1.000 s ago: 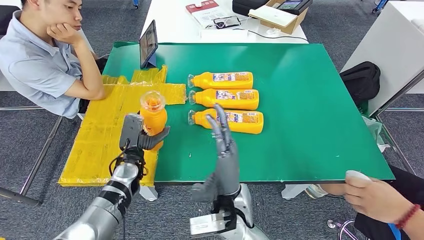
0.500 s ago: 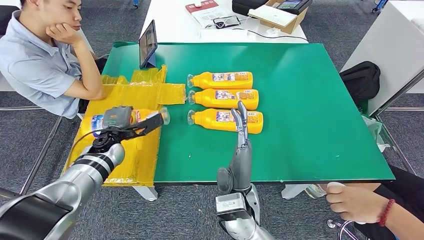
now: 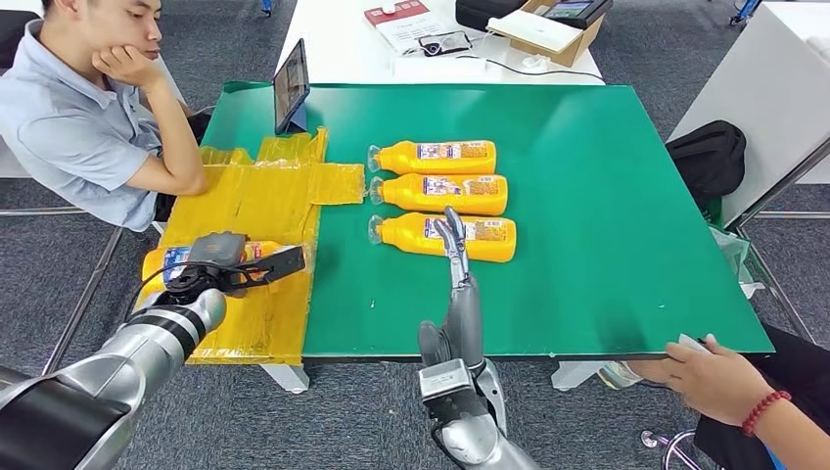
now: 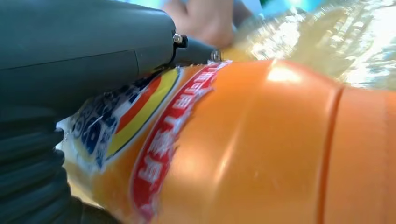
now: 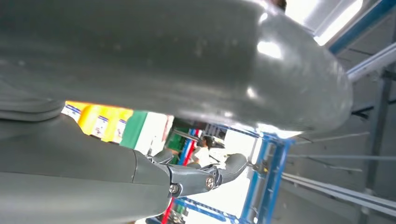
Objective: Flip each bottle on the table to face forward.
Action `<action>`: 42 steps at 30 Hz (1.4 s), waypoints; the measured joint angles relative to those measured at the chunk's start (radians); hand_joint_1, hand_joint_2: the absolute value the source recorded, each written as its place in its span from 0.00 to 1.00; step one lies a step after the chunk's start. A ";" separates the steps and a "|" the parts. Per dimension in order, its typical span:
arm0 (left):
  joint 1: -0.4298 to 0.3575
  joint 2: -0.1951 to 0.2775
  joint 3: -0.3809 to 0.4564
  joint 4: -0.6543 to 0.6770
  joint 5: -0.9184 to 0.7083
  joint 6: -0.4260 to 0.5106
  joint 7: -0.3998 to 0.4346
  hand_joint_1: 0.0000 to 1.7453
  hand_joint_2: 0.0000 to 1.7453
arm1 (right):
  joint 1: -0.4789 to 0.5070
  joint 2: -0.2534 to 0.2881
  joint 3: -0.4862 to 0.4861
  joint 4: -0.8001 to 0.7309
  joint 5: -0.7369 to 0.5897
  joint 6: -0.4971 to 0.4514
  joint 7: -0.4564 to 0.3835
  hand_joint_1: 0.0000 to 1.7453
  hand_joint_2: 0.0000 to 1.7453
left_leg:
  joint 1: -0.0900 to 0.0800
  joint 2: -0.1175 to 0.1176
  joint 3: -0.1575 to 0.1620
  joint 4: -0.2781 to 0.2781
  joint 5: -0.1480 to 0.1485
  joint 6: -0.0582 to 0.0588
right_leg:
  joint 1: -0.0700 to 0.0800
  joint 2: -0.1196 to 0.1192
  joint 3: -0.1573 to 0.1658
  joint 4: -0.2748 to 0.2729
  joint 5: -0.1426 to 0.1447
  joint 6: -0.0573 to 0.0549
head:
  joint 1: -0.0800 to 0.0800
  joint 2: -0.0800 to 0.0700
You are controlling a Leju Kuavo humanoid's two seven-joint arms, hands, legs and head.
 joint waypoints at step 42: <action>0.247 -0.133 0.511 -0.371 0.542 -0.119 -0.680 0.00 1.00 | -0.031 -0.024 -0.002 0.073 0.001 -0.016 0.000 0.00 0.00 | 0.000 -0.004 0.000 0.000 0.002 0.002 | 0.000 -0.006 0.001 0.000 0.000 0.000 | 0.000 0.000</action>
